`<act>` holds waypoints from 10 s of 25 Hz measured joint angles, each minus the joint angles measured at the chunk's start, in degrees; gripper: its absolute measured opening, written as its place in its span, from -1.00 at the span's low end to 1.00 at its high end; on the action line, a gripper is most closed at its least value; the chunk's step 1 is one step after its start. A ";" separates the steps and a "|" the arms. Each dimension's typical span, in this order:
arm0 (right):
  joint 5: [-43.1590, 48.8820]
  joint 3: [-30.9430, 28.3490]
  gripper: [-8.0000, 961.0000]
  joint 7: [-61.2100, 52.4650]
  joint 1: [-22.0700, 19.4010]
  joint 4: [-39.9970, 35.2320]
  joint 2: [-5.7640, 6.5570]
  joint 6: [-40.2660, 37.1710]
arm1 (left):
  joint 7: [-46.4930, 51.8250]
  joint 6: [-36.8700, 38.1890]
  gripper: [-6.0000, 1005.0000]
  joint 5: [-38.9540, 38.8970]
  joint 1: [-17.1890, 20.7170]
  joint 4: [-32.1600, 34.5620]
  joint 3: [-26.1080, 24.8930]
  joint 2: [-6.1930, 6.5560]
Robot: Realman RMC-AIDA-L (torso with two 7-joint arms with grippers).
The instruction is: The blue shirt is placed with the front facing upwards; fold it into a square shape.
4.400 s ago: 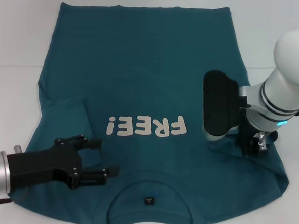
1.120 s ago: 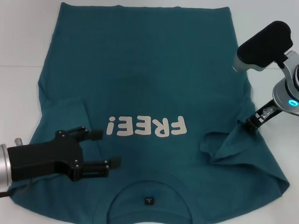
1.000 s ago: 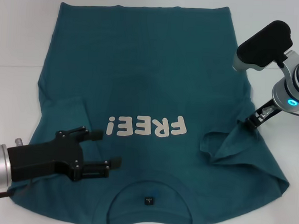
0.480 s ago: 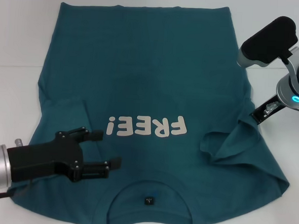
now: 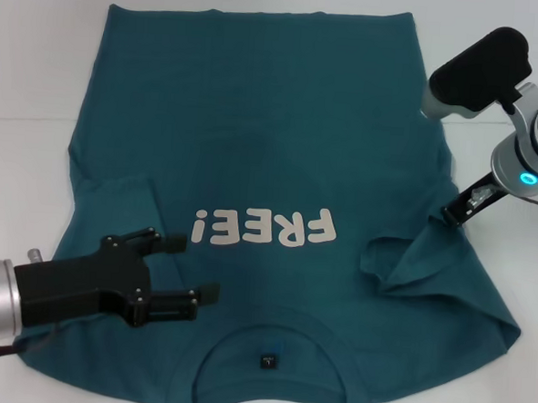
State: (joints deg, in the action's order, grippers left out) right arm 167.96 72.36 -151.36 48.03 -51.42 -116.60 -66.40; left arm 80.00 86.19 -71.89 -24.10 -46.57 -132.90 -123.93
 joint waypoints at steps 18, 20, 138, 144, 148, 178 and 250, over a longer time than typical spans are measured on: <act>0.10 2.59 -0.31 -0.50 -0.26 4.76 0.82 5.09 | -0.02 0.12 0.83 0.00 0.20 0.08 -0.08 0.00; 0.09 2.76 -0.36 -0.51 -0.22 5.17 0.88 5.40 | -0.03 0.13 0.83 0.00 0.22 0.08 -0.08 0.00; -34.87 -39.74 0.84 19.32 -20.43 -6.48 4.63 -19.44 | 42.29 -4.58 0.70 23.11 4.39 -4.05 -9.97 3.60; -34.87 -39.92 0.84 19.38 -20.62 -5.81 4.63 -19.41 | 41.22 -4.39 0.60 23.01 4.49 -5.57 -10.19 2.72; -34.87 -39.73 0.84 19.40 -20.78 -5.48 4.63 -19.41 | 40.85 -5.53 0.54 23.22 3.95 -4.31 -10.39 2.96; -33.51 -39.55 0.84 11.16 -19.44 -4.62 9.94 -27.70 | 41.29 -1.81 -0.94 22.51 4.14 -9.88 -12.13 0.79; -22.43 -33.82 0.74 10.20 -13.94 7.10 5.52 -20.59 | 38.17 -1.37 -0.94 22.44 3.88 -9.42 -12.21 1.15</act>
State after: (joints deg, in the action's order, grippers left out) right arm 145.53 38.55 -141.15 34.10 -44.32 -111.09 -86.99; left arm 118.17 84.82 -49.45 -20.22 -55.99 -145.11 -122.78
